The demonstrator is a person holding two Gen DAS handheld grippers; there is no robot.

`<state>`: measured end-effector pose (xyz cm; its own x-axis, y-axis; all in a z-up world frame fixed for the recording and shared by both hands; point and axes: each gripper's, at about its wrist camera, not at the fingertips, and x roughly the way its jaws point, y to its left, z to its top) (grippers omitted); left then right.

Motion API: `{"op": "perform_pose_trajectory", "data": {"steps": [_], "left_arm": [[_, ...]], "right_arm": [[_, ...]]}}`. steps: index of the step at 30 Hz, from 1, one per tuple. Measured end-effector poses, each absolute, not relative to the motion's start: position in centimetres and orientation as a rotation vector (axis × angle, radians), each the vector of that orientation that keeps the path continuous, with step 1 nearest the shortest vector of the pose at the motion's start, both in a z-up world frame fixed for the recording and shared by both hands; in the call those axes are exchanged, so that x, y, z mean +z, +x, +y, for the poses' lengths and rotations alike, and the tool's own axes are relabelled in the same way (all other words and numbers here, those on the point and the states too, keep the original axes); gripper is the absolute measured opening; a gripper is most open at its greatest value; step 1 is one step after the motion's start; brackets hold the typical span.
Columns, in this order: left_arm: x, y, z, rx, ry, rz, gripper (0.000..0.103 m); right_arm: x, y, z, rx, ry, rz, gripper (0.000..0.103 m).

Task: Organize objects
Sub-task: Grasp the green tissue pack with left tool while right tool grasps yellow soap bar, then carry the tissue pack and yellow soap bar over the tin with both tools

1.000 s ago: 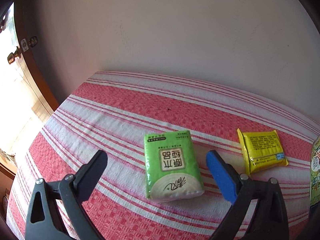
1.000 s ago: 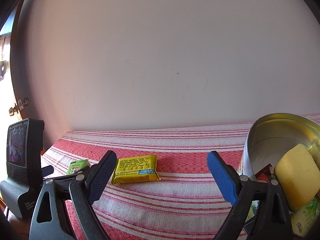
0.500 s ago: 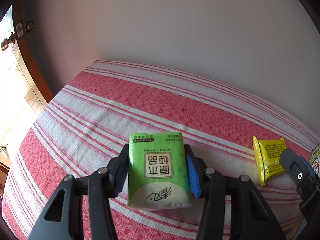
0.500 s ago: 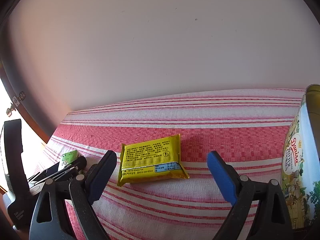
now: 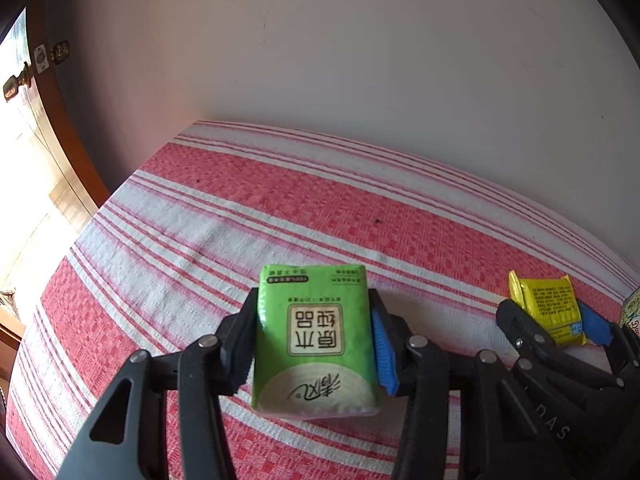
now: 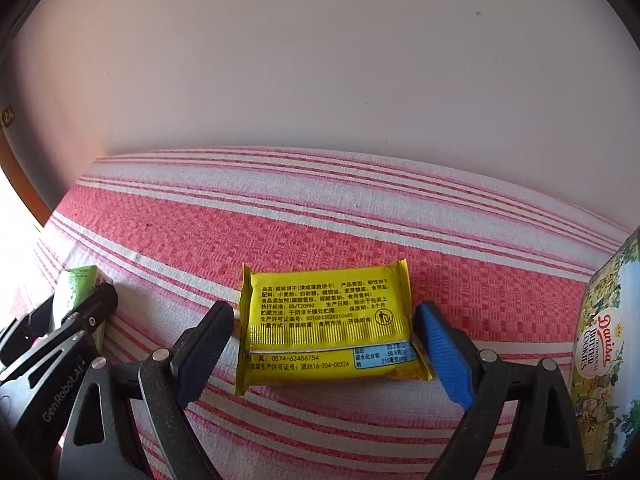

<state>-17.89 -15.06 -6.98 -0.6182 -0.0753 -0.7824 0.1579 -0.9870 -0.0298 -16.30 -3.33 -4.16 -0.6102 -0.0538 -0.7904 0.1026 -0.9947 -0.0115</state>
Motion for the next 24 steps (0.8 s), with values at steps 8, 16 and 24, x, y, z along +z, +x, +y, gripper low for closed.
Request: {"op": "perform_pose_trajectory", "data": {"steps": [8, 16, 24], "left_arm": [[-6.9, -18.0, -15.3, -2.712, 1.301, 0.160, 0.049], [-6.6, -17.5, -15.5, -2.712, 1.265, 0.182, 0.049], [-5.4, -15.4, -13.2, -2.762, 1.165, 0.101, 0.049]], "right_arm": [[-3.9, -15.3, -2.7, -2.745, 1.320, 0.088, 0.073], [-2.1, -12.0, -0.5, -2.841, 1.125, -0.027, 0.072], [0.5, -6.5, 2.0, -2.996, 0.798, -0.093, 0.072]]}}
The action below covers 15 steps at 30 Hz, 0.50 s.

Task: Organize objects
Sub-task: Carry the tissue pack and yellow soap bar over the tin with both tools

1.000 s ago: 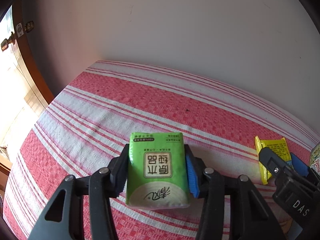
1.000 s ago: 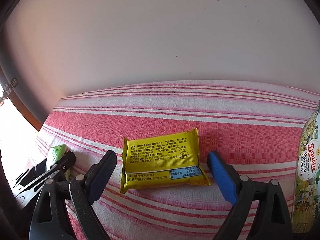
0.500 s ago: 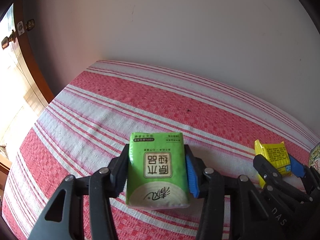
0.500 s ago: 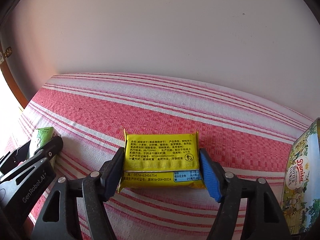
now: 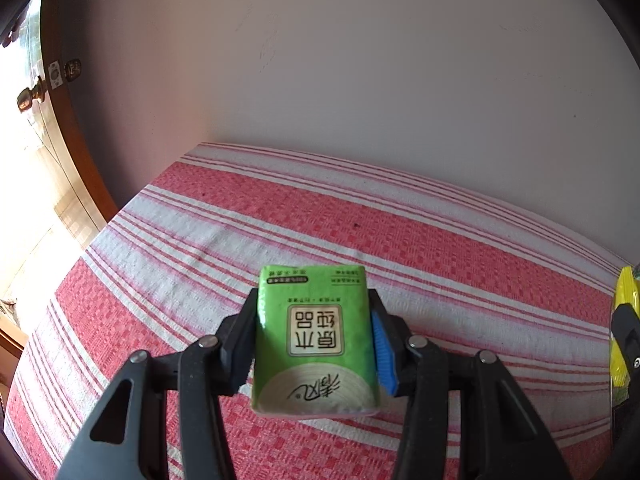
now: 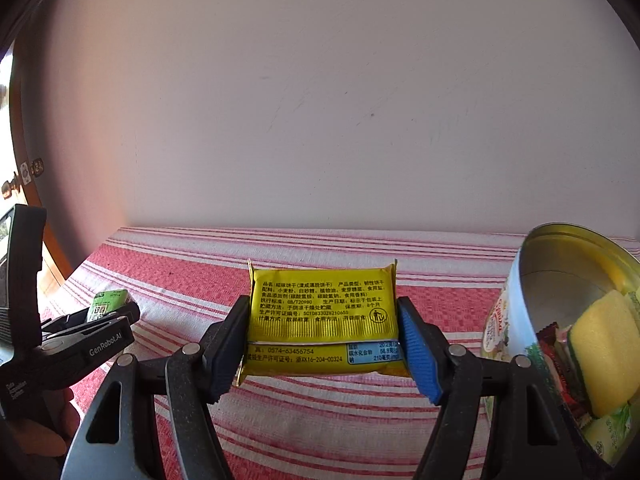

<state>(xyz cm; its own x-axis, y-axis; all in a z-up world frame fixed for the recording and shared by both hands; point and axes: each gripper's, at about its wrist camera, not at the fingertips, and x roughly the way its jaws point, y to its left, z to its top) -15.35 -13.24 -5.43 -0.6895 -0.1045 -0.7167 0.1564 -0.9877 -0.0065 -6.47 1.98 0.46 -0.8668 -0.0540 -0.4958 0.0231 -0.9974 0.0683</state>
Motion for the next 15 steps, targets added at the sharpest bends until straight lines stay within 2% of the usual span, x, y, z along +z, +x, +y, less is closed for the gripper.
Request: {"op": "perform_pose_trajectory", "data": {"steps": [5, 15], "left_arm": [[-4.5, -13.9, -11.4, -2.788, 1.097, 0.039, 0.049], [-3.4, -11.2, -8.9, -2.821, 0.998, -0.034, 0.049]], "right_arm": [[1.3, -3.6, 3.2, -3.046, 0.683, -0.108, 0.072], [1.5, -1.8, 2.8, -3.051, 0.652, -0.056, 0.072]]}}
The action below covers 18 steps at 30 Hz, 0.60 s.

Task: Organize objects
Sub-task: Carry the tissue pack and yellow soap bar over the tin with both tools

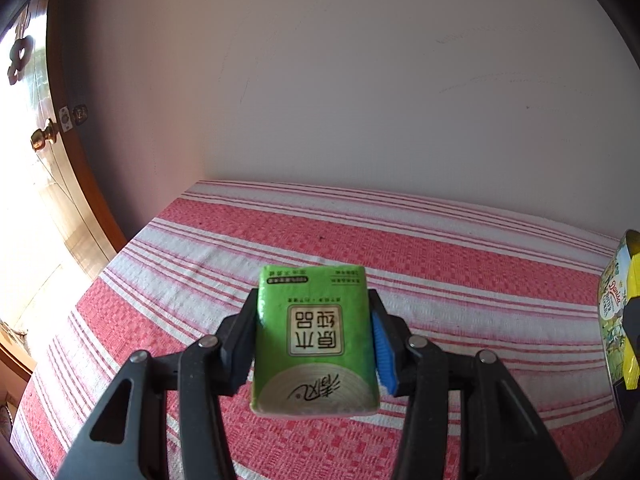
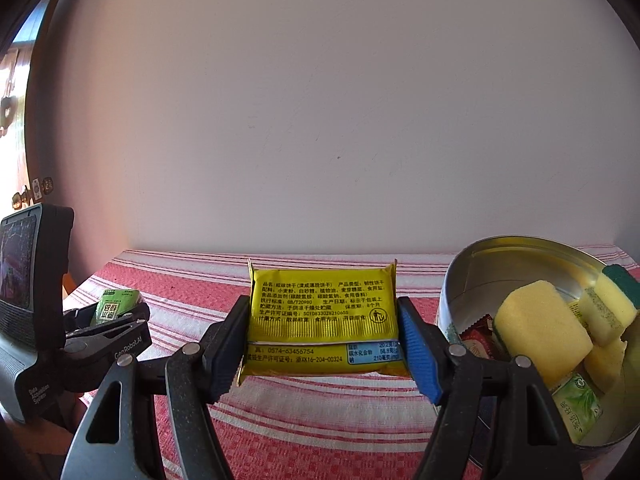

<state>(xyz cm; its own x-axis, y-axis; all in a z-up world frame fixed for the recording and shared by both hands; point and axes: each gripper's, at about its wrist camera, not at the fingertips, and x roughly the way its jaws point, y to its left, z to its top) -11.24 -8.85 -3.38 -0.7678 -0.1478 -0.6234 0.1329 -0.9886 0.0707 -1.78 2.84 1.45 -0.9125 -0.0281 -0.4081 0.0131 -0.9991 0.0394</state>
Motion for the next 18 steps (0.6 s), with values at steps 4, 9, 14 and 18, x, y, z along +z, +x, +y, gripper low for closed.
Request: {"op": "perform_pose_trajectory", "data": {"steps": [4, 9, 14, 18], "left_arm": [[-2.9, -9.8, -7.9, -2.831, 0.985, -0.044, 0.049], [-2.7, -8.4, -7.2, -2.840, 0.975, -0.022, 0.049], [-2.5, -7.0, -6.5, -2.848, 0.954, 0.001, 0.049], [-2.3, -5.8, -5.6, -2.867, 0.951, 0.006, 0.049]], "right_arm": [[1.7, -0.4, 4.4, -3.048, 0.646, -0.050, 0.072], [1.8, 0.5, 4.8, -3.048, 0.641, -0.033, 0.072], [1.8, 0.7, 5.0, -3.047, 0.635, -0.008, 0.072], [1.7, 1.6, 5.3, -3.046, 0.622, 0.022, 0.072]]}}
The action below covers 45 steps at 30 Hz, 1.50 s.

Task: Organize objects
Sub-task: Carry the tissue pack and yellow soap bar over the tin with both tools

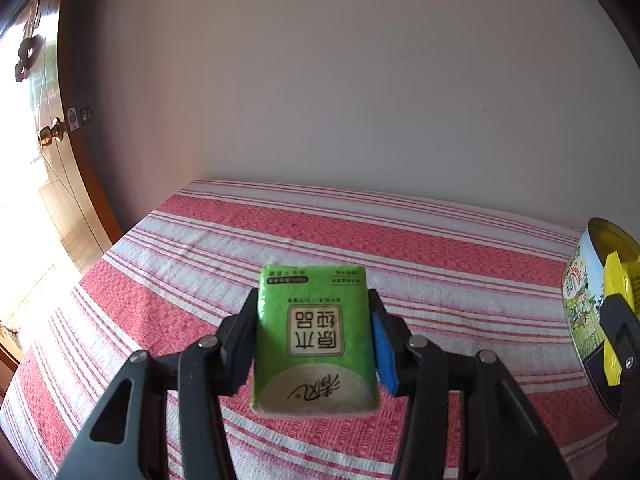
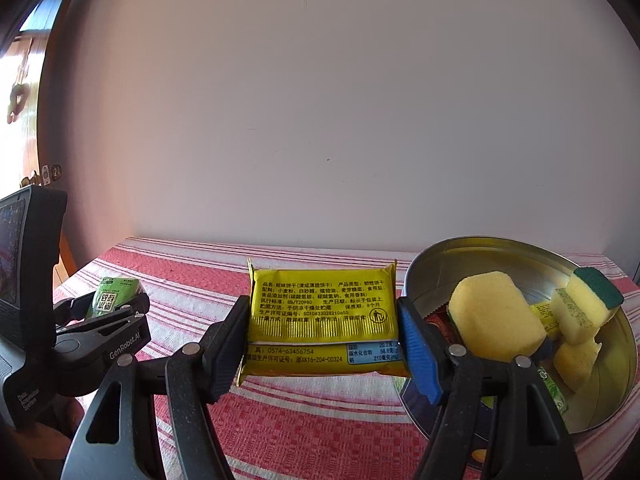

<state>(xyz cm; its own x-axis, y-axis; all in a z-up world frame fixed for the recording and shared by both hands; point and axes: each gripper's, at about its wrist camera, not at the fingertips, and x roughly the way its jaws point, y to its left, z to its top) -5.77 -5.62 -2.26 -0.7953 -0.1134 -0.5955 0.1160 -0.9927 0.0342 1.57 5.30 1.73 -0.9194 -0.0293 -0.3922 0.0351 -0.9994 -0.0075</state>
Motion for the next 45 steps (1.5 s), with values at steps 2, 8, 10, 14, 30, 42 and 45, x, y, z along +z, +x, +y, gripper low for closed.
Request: {"op": "perform_pose_trajectory", "data": {"steps": [2, 8, 10, 14, 30, 42, 45], "left_arm": [[-2.3, -5.3, -5.4, -2.876, 0.951, 0.013, 0.049], [-2.3, -4.0, -4.0, -2.896, 0.955, 0.014, 0.049], [-2.3, -3.6, -3.5, -2.902, 0.960, 0.018, 0.049], [-2.3, -2.9, -2.5, -2.918, 0.960, 0.025, 0.049], [-0.9, -0.4, 3.7, -3.025, 0.881, -0.042, 0.049], [1.8, 1.4, 9.5, -3.145, 0.768, -0.096, 0.049], [2.1, 1.4, 10.7, -3.166, 0.764, -0.103, 0.049]], "right_arm": [[1.7, 2.2, 5.6, -3.046, 0.616, 0.037, 0.072], [1.7, 3.7, 6.8, -3.048, 0.595, 0.085, 0.072], [1.7, 4.1, 7.4, -3.054, 0.590, 0.093, 0.072], [1.7, 5.1, 8.4, -3.068, 0.575, 0.105, 0.072], [2.5, 8.4, 14.4, -3.139, 0.488, 0.169, 0.072], [3.6, 9.1, 19.3, -3.221, 0.442, 0.114, 0.072], [4.0, 9.1, 20.5, -3.247, 0.425, 0.105, 0.073]]}}
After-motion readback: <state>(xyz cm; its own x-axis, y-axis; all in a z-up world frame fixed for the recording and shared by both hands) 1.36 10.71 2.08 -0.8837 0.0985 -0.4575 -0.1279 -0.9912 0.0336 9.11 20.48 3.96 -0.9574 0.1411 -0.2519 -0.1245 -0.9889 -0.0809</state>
